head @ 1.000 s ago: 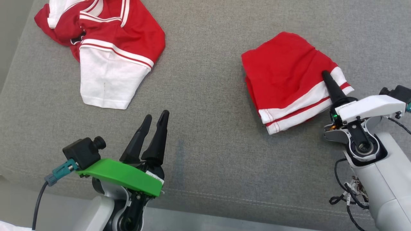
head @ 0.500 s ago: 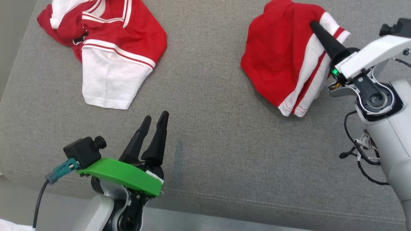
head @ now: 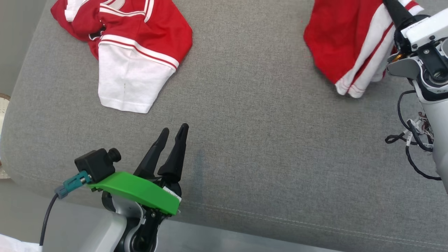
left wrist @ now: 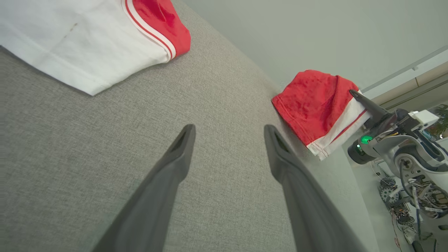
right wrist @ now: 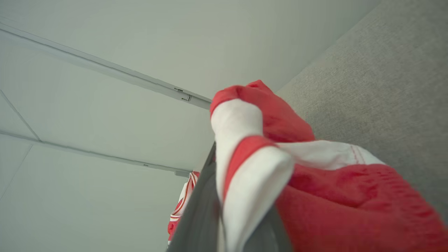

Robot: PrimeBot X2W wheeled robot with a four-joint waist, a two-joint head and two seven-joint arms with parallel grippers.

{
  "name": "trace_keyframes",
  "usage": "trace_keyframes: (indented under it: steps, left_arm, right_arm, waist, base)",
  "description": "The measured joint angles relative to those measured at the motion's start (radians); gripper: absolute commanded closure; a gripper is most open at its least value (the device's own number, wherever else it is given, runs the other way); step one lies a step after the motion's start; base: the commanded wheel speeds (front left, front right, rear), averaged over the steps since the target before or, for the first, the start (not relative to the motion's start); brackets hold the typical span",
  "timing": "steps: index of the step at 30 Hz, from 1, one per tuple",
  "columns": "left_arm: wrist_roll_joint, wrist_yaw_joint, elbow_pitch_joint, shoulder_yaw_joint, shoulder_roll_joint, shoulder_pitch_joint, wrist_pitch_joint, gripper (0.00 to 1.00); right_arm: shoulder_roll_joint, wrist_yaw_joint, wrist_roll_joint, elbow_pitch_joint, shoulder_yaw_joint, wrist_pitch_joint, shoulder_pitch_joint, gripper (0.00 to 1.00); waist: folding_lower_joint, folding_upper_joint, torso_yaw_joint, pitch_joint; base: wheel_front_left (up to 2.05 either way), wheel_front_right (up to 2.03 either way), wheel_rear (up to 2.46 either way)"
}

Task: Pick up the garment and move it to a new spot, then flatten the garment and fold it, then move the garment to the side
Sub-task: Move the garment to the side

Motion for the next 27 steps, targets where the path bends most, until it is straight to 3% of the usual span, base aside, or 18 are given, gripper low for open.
trace_keyframes:
  steps: [7, 12, 27]
  left_arm:
    - [0.01, 0.0, -0.007, 0.021, 0.022, 0.002, -0.001, 0.0]
    - [0.015, 0.0, -0.023, 0.035, 0.04, 0.003, 0.0, 0.0]
    - [0.051, 0.0, -0.063, 0.053, 0.077, 0.003, 0.022, 0.0]
  right_arm:
    - [-0.013, -0.032, -0.001, 0.075, -0.037, -0.054, -0.006, 1.0]
    - [-0.037, -0.038, -0.012, 0.098, -0.067, -0.098, -0.041, 1.0]
    - [-0.024, -0.041, -0.01, 0.149, -0.104, -0.162, -0.063, 1.0]
  waist:
    - [0.0, 0.0, -0.017, 0.021]
    - [0.0, 0.0, -0.048, 0.04]
    - [0.0, 0.0, -0.176, 0.101]
  base:
    - [0.0, 0.0, 0.0]
    - [0.0, 0.0, 0.0]
    - [0.0, 0.0, 0.0]
